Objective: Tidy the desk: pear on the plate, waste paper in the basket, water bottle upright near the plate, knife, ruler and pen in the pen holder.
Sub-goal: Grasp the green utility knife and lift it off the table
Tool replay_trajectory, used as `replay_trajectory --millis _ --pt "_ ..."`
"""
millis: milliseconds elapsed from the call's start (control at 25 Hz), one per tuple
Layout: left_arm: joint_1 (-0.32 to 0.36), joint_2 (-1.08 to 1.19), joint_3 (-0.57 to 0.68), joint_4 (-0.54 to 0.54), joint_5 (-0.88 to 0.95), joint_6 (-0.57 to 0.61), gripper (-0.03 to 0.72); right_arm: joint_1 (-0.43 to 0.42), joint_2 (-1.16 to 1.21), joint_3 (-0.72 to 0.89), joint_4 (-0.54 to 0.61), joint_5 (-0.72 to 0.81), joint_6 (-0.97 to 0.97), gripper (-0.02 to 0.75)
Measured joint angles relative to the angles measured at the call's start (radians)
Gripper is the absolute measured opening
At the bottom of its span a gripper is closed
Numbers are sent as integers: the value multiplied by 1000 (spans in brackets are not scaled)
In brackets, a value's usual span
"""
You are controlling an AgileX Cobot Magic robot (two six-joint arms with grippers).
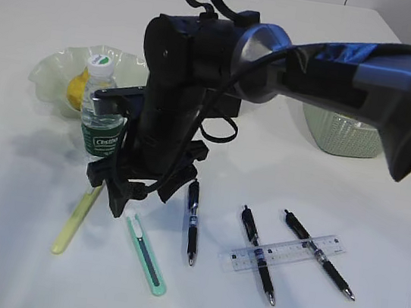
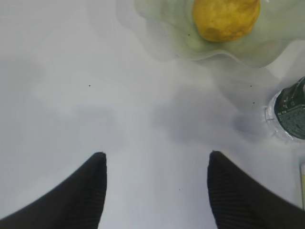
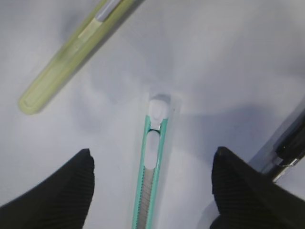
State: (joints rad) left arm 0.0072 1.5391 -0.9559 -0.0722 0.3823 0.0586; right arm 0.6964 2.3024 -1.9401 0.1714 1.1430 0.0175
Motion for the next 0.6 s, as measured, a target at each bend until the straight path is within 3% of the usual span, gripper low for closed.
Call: replay_trajectory --millis 600 --pt "0 0 0 0 2 0 466 0 24 0 8 5 19 567"
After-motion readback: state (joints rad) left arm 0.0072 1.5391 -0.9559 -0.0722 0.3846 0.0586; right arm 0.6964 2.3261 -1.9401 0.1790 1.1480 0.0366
